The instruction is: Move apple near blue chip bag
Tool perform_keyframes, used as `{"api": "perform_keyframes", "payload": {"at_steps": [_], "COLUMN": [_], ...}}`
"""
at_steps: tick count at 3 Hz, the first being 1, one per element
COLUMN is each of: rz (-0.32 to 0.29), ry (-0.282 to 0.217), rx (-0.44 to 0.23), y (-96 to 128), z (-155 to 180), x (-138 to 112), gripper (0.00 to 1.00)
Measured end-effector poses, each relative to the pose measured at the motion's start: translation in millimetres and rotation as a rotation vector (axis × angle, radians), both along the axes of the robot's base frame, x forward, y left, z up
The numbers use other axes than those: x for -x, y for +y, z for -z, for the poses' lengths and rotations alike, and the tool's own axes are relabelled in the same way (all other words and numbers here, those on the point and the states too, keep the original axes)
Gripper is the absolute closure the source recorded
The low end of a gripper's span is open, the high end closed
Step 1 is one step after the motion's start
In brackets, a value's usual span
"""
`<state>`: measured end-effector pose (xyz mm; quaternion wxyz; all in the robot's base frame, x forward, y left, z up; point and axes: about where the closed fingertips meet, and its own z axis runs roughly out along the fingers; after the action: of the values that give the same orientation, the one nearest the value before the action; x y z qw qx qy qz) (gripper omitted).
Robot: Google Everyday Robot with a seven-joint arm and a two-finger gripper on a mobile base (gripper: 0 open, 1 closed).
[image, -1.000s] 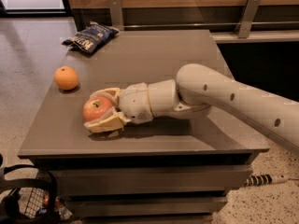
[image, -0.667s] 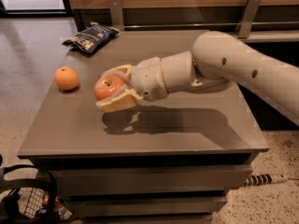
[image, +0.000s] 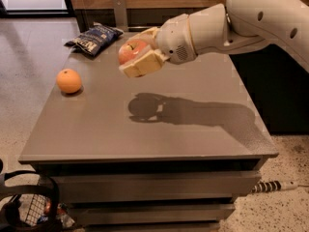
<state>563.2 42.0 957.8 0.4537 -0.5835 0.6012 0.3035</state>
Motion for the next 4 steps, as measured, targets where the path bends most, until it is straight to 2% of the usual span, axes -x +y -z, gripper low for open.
{"api": "perform_keyframes", "payload": {"at_steps": [2, 3, 4], "rz": [0.237, 0.232, 0.270], "ry": [0.064, 0.064, 0.073], "rx": [-0.071, -0.069, -0.053], "y": [-33, -24, -22], "z": [-22, -22, -15], "x": [-89, -91, -122], "gripper": [1.00, 1.00, 1.00]}}
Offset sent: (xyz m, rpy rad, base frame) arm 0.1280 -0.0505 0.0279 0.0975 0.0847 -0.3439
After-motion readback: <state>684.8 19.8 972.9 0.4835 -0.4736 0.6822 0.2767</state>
